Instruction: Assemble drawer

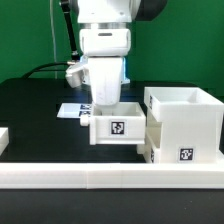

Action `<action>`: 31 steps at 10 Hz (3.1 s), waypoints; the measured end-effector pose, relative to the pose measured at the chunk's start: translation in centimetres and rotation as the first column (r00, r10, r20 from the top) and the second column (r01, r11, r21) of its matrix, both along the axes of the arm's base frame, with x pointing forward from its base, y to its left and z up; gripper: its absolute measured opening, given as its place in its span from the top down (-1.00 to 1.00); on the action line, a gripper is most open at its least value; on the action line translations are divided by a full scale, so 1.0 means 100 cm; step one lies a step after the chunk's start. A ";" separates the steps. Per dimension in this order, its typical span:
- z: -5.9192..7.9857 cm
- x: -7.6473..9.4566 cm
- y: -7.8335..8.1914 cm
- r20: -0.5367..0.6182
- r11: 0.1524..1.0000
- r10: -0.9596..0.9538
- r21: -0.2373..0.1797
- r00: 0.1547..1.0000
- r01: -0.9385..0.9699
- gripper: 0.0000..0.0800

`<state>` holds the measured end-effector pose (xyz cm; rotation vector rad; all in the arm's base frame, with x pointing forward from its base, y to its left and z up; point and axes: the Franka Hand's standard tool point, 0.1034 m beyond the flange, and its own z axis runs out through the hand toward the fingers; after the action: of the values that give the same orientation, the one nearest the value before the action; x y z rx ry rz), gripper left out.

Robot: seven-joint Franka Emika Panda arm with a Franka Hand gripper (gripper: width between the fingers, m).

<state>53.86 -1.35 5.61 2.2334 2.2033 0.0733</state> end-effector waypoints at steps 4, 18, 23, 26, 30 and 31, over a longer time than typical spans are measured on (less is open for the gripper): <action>-0.001 0.003 0.004 -0.008 1.000 0.009 -0.003 1.000 -0.009 0.90; -0.002 0.001 0.016 -0.028 1.000 0.014 0.000 1.000 -0.014 0.90; -0.001 0.004 0.025 -0.010 1.000 -0.006 0.004 1.000 0.006 0.90; -0.001 0.005 0.026 -0.002 1.000 0.002 0.006 1.000 -0.002 0.90; -0.001 0.005 0.025 -0.002 1.000 -0.004 0.007 1.000 0.004 0.49; 0.001 0.006 0.025 0.002 1.000 -0.007 0.006 1.000 0.007 0.03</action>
Offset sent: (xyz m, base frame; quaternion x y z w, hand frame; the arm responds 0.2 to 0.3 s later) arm 0.0000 0.0000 0.0000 0.0000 0.0000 0.0000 1.0000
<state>54.47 1.12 5.70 2.2433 2.1969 0.0814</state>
